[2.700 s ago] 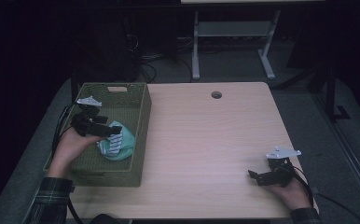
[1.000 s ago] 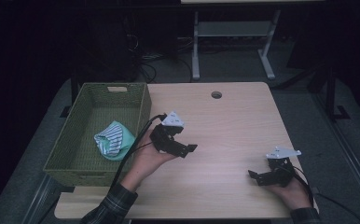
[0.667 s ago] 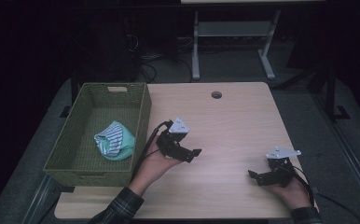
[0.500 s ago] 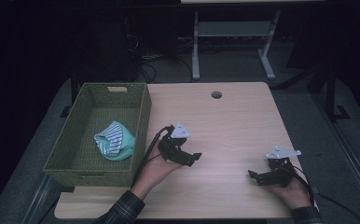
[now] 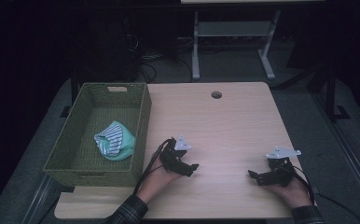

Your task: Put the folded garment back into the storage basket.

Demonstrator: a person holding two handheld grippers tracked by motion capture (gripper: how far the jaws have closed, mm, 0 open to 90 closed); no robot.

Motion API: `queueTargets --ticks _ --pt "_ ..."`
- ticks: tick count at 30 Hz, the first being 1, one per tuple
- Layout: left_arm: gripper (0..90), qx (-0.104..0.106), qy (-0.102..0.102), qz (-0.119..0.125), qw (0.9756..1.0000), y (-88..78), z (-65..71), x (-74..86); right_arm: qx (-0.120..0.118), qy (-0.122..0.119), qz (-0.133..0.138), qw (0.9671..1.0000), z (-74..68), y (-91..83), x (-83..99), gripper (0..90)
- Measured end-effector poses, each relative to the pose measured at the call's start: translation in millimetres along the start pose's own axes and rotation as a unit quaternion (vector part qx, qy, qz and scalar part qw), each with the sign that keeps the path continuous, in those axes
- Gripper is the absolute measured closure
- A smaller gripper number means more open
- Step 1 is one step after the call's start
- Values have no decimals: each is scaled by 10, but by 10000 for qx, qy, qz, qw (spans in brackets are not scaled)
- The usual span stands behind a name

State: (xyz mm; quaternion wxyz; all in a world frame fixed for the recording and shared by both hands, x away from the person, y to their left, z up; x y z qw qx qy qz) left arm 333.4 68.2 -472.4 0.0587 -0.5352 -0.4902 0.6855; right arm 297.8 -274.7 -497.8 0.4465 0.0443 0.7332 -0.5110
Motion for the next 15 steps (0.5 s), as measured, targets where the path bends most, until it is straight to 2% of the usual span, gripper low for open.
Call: queueTargets --ticks 1,6,7,9,11,12,13,15 --pt "150 -58 25 -100 9999 35 0 27 1 0 0 10000 0 0 0 5" --pt "146 -111 61 -221 9997 94 4 68 -1 6 -1 10000 -1 1 -1 5" --pt "144 -39 -1 -185 9998 102 0 81 -2 5 -1 10000 -1 2 -2 6" --pt "139 -28 -5 -141 9999 105 1 87 -7 0 -3 10000 -1 2 -3 5" --pt "133 -10 2 37 10000 115 -6 116 -9 -10 -1 10000 0 3 -3 5" --pt "130 -10 2 37 10000 115 -6 116 -9 -10 -1 10000 0 3 -3 5" --pt "128 15 6 162 9999 117 -13 143 -10 -3 -2 10000 -1 3 -3 5" --pt "127 15 9 187 9998 116 -14 150 -9 -4 -1 10000 -1 3 -3 5"
Point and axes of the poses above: each handheld gripper's, and its own axes: y roughly forward along the jaws, x roughly out of its underside, z roughly to its right, the point moved 2 cm from there along y, roughly forward along the jaws, and after that the axes turned 4 degrees about -x, right-handed, at the moved point
